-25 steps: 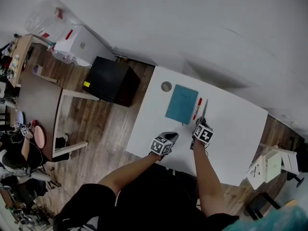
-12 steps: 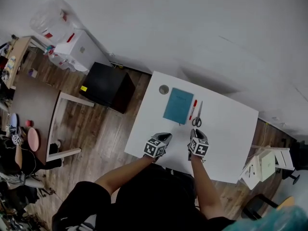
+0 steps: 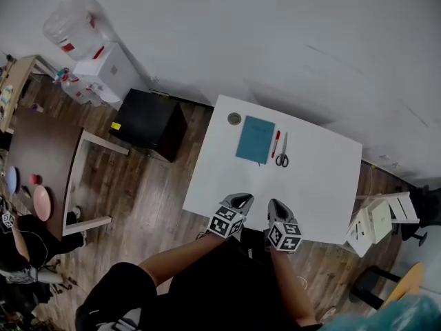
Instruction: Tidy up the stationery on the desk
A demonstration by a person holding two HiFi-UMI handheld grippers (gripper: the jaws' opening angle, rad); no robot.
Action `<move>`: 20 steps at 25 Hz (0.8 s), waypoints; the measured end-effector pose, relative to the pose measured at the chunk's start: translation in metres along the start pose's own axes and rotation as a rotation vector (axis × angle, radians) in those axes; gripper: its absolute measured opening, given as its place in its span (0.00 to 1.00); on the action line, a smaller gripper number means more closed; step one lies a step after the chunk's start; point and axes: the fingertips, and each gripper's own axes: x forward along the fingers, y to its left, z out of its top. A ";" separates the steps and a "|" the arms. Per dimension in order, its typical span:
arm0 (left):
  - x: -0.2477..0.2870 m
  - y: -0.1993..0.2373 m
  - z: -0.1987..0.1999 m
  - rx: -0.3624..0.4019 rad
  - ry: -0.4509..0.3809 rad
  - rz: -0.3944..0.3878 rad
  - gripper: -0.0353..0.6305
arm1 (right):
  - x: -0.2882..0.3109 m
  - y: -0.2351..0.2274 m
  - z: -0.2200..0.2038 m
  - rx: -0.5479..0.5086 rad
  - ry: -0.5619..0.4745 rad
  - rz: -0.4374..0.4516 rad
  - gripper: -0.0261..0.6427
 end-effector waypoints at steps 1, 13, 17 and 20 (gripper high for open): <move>-0.006 -0.007 -0.002 0.011 0.006 0.013 0.09 | -0.012 0.009 -0.001 -0.013 -0.002 0.002 0.09; -0.090 -0.144 -0.026 0.123 -0.254 0.126 0.09 | -0.162 0.064 -0.017 -0.172 -0.261 0.045 0.09; -0.117 -0.212 -0.056 0.175 -0.319 0.177 0.09 | -0.232 0.065 -0.057 -0.193 -0.323 0.071 0.09; -0.137 -0.256 -0.081 0.228 -0.333 0.209 0.09 | -0.280 0.064 -0.087 -0.196 -0.353 0.071 0.09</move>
